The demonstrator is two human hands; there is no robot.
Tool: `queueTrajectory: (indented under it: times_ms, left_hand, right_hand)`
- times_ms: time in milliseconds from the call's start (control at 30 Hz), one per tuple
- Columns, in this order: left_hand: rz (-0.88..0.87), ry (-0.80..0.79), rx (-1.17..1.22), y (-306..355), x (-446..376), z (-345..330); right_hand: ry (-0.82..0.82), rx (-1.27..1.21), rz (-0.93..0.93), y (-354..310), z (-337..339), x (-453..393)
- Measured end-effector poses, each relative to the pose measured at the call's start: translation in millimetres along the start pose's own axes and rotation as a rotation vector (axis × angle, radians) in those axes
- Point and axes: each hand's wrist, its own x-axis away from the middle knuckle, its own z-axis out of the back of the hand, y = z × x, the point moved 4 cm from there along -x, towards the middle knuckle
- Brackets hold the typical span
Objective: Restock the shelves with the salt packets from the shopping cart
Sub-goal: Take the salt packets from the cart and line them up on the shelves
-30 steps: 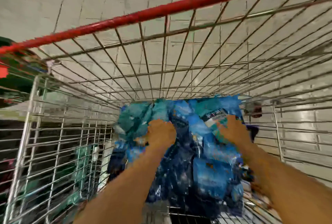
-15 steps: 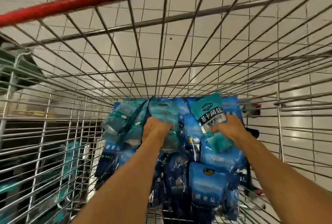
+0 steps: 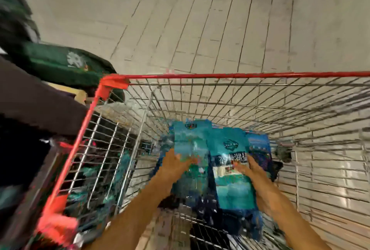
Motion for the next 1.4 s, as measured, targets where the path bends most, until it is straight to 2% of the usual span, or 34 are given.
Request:
queueTrajectory:
  times_ms: [100, 233, 367, 467, 700, 833, 1033, 1267, 1400]
  left_hand:
    - [-0.121, 0.149, 0.099, 17.7, 82.1, 64.7]
    - [-0.227, 0.439, 0.282, 9.7, 201.3, 152.1]
    - [-0.338, 0.565, 0.568, -19.1, 316.5, 223.9]
    - [-0.509, 0.622, 0.563, -36.1, 395.1, 275.0]
    - [-0.793, 0.973, 0.54, -74.0, 554.8, 347.4]
    - [-0.872, 1.054, 0.653, -87.1, 612.6, 363.8]
    - [-0.972, 1.183, 0.728, -91.6, 668.5, 391.7]
    - [-1.079, 1.336, 0.712, -59.6, 705.4, 432.1]
    - [-1.089, 1.415, 0.707, -26.6, 716.6, 459.7]
  right_hand:
    - [-0.107, -0.092, 0.089, -31.0, -51.1, 65.8]
    - [-0.283, -0.052, 0.247, -67.0, -133.4, 160.1]
    - [-0.495, 0.0, 0.381, -86.3, -222.7, 248.9]
    - [-0.657, 0.017, 0.49, -91.9, -285.8, 318.4]
    - [-0.936, 0.052, 0.736, -81.5, -398.5, 458.8]
    - [-1.114, 0.054, 0.799, -79.9, -439.3, 520.0]
    - [-1.283, 0.085, 0.8, -100.8, -493.5, 588.7]
    - [-1.429, 0.012, 0.852, -183.3, -580.1, 649.6]
    - [-1.449, 0.056, 0.987, -246.0, -645.4, 664.4]
